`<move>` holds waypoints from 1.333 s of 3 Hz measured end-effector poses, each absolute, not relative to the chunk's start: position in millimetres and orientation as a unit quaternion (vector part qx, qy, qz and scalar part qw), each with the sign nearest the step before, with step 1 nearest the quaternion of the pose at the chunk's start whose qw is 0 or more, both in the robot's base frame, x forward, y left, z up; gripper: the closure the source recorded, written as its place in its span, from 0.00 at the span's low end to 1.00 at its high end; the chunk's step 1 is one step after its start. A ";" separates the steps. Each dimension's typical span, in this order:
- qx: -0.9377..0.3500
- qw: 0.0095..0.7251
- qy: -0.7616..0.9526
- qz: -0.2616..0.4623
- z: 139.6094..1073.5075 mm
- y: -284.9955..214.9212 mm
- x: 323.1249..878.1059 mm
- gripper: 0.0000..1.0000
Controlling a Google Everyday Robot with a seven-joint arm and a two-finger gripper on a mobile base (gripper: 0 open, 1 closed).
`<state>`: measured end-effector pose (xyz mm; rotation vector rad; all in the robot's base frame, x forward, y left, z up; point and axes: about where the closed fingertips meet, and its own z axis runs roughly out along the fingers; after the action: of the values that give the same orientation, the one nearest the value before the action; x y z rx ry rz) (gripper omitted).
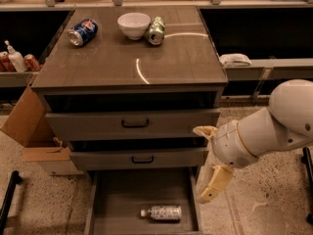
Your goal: Pick blue plastic bottle from bottom drawer and place on counter
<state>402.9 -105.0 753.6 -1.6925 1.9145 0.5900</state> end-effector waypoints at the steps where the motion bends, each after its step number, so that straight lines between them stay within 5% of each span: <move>1: -0.632 0.263 0.696 0.220 731.5 -99.2 405.0 0.00; 4: -0.641 0.263 0.670 0.264 596.9 -62.6 416.6 0.00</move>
Offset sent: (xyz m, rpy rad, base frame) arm 0.0077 0.0215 -0.1071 0.0608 -0.0412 0.0815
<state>416.6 -62.6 596.9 -1.7348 1.8129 0.7146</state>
